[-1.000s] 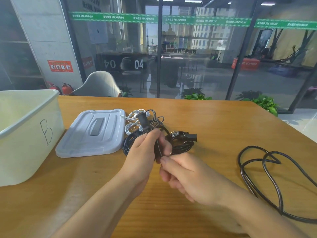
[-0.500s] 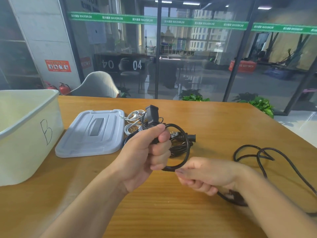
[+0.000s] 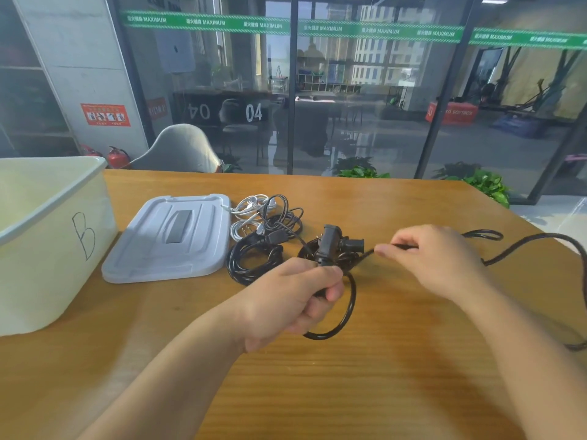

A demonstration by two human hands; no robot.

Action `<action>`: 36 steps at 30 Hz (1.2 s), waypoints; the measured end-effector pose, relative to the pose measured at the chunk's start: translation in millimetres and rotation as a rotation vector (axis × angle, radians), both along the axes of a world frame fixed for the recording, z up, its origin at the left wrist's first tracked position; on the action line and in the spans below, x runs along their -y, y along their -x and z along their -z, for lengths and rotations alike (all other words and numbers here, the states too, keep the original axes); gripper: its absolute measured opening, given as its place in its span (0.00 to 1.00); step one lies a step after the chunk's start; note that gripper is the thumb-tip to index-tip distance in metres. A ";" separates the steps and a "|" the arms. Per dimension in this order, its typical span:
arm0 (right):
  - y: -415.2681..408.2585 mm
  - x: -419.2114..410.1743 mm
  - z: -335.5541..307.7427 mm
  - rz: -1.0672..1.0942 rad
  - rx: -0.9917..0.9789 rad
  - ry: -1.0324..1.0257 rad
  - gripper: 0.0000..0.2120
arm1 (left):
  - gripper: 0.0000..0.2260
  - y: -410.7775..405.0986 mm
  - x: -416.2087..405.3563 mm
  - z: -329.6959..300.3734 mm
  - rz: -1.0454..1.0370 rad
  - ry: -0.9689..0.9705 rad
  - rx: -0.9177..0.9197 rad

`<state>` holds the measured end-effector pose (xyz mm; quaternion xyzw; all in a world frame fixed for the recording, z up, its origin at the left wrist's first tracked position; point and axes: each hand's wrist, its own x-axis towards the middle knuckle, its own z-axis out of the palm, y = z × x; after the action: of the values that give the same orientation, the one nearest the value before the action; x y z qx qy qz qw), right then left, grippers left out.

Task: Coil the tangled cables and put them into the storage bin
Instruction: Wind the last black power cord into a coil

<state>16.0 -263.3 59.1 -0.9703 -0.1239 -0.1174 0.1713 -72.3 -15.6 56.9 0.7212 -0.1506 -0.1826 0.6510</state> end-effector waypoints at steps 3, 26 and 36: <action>14.8 -26.3 1.9 -0.068 0.198 -0.156 0.20 | 0.15 -1.1 2.3 6.8 -0.054 -0.052 -0.002; 70.5 -71.0 -7.6 -0.418 -0.153 -0.280 0.18 | 0.21 -9.2 8.5 12.8 -0.495 0.110 0.205; 75.1 -82.1 7.0 -0.717 -0.766 -0.545 0.19 | 0.16 -5.0 4.6 6.0 -0.549 0.244 0.255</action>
<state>-59.1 -181.1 52.0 -0.7622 -0.3388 0.2788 0.4760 -67.3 -20.2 50.9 0.6685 -0.0517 0.1107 0.7336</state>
